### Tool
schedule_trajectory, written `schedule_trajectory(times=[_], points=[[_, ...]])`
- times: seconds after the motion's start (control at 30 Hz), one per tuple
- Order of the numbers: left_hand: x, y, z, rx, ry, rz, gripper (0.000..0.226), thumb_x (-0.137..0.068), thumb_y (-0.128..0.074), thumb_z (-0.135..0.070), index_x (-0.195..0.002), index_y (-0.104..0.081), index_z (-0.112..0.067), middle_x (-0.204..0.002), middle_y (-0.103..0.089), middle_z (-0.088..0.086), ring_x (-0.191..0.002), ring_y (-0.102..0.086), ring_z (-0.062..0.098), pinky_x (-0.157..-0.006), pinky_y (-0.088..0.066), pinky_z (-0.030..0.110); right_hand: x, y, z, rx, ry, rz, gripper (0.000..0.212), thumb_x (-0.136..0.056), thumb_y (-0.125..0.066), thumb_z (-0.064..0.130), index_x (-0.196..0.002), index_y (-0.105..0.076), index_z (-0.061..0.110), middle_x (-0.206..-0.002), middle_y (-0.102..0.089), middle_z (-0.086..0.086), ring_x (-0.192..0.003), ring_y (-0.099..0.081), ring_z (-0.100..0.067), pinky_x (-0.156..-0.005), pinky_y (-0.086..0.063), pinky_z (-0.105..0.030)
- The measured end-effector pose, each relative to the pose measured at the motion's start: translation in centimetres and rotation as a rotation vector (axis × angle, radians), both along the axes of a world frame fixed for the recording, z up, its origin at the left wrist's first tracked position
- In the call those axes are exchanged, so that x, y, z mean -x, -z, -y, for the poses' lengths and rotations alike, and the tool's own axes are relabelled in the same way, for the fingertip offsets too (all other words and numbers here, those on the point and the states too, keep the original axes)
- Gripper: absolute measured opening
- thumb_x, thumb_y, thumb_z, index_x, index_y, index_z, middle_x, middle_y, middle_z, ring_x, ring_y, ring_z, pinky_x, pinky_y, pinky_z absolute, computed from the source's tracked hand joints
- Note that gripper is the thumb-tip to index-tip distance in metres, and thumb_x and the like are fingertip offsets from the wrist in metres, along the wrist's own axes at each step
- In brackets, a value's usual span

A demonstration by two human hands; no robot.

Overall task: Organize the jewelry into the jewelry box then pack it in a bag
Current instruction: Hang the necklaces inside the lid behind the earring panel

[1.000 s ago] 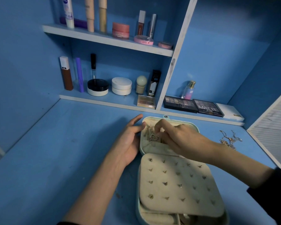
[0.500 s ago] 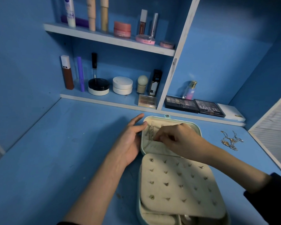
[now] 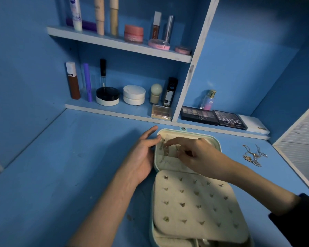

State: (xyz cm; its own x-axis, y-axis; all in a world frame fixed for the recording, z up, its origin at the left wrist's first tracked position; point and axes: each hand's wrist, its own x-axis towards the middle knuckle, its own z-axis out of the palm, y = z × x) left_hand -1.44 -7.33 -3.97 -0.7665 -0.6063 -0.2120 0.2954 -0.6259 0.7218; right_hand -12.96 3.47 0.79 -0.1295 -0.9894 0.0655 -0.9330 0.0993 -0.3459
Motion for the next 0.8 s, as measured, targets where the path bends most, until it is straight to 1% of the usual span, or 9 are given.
schedule_trajectory(times=[0.1,0.17,0.2,0.33,0.43,0.57,0.67,0.73,0.8], points=[[-0.07,0.00,-0.05,0.005,0.002,0.002,0.043,-0.094,-0.048,-0.004,-0.132,-0.050,-0.022,-0.090,-0.067,0.008,-0.078,-0.063,0.018,-0.063,-0.052,0.033,-0.22,-0.31,-0.06,-0.032,-0.029,0.020,0.033,-0.090,-0.047,0.006,-0.108,-0.067,0.025,-0.074,-0.059,0.014,-0.061,-0.049,-0.002,-0.063,-0.040,-0.019],[-0.10,-0.02,-0.06,0.004,0.002,-0.002,0.043,-0.093,-0.048,-0.004,-0.132,-0.050,-0.022,-0.091,-0.068,0.008,-0.078,-0.064,0.018,-0.063,-0.052,0.032,-0.27,-0.50,-0.07,-0.047,-0.043,0.030,0.032,-0.091,-0.048,0.006,-0.105,-0.069,0.024,-0.081,-0.057,0.022,-0.067,-0.050,0.008,-0.066,-0.037,-0.011],[-0.06,-0.05,-0.05,0.002,0.001,-0.005,0.043,-0.093,-0.048,-0.004,-0.132,-0.050,-0.022,-0.092,-0.068,0.008,-0.079,-0.064,0.018,-0.064,-0.052,0.033,-0.23,-0.50,-0.09,-0.040,-0.044,0.031,0.032,-0.091,-0.048,0.006,-0.107,-0.068,0.025,-0.077,-0.056,0.022,-0.064,-0.049,0.007,-0.065,-0.037,-0.013],[0.05,-0.10,0.00,0.004,-0.008,-0.007,0.043,-0.092,-0.049,-0.003,-0.132,-0.051,-0.021,-0.094,-0.068,0.008,-0.082,-0.064,0.019,-0.066,-0.052,0.033,0.05,-0.07,-0.07,-0.023,0.003,0.006,0.038,-0.092,-0.047,0.009,-0.125,-0.056,0.027,-0.060,-0.048,0.000,-0.057,-0.042,-0.013,-0.060,-0.038,-0.031],[-0.03,-0.08,-0.05,0.005,-0.006,-0.002,0.043,-0.093,-0.049,-0.003,-0.132,-0.051,-0.021,-0.088,-0.068,0.007,-0.079,-0.063,0.018,-0.066,-0.052,0.033,-0.13,-0.11,-0.17,-0.021,-0.005,0.027,0.033,-0.092,-0.048,0.009,-0.116,-0.064,0.025,-0.067,-0.055,0.010,-0.060,-0.048,-0.009,-0.064,-0.041,-0.026],[-0.06,-0.14,-0.09,0.007,-0.008,-0.006,0.043,-0.093,-0.049,-0.003,-0.132,-0.050,-0.021,-0.091,-0.067,0.008,-0.078,-0.063,0.018,-0.067,-0.052,0.033,-0.18,-0.38,-0.21,-0.069,-0.022,0.061,0.030,-0.090,-0.049,0.004,-0.102,-0.071,0.020,-0.087,-0.064,0.016,-0.081,-0.057,-0.003,-0.077,-0.044,-0.017],[0.01,-0.23,-0.15,0.005,-0.012,-0.007,0.043,-0.093,-0.048,-0.003,-0.132,-0.051,-0.021,-0.089,-0.068,0.007,-0.076,-0.063,0.017,-0.065,-0.053,0.031,-0.10,-0.59,-0.09,-0.115,-0.026,0.091,0.030,-0.090,-0.048,0.002,-0.100,-0.072,0.017,-0.086,-0.063,0.018,-0.078,-0.054,0.004,-0.073,-0.038,-0.005],[-0.01,-0.25,-0.16,0.008,-0.011,-0.008,0.043,-0.093,-0.048,-0.003,-0.132,-0.051,-0.021,-0.088,-0.068,0.007,-0.075,-0.063,0.017,-0.065,-0.054,0.030,-0.08,-0.67,0.03,-0.130,-0.029,0.105,0.030,-0.090,-0.047,0.002,-0.098,-0.072,0.017,-0.083,-0.062,0.019,-0.077,-0.053,0.007,-0.071,-0.037,-0.005],[-0.02,-0.24,-0.13,0.008,-0.011,-0.006,0.043,-0.093,-0.048,-0.003,-0.132,-0.051,-0.021,-0.088,-0.068,0.006,-0.075,-0.063,0.017,-0.065,-0.054,0.031,-0.05,-0.61,0.03,-0.103,-0.031,0.108,0.028,-0.090,-0.047,0.004,-0.096,-0.068,0.022,-0.070,-0.057,0.022,-0.067,-0.051,0.004,-0.064,-0.037,-0.009]])
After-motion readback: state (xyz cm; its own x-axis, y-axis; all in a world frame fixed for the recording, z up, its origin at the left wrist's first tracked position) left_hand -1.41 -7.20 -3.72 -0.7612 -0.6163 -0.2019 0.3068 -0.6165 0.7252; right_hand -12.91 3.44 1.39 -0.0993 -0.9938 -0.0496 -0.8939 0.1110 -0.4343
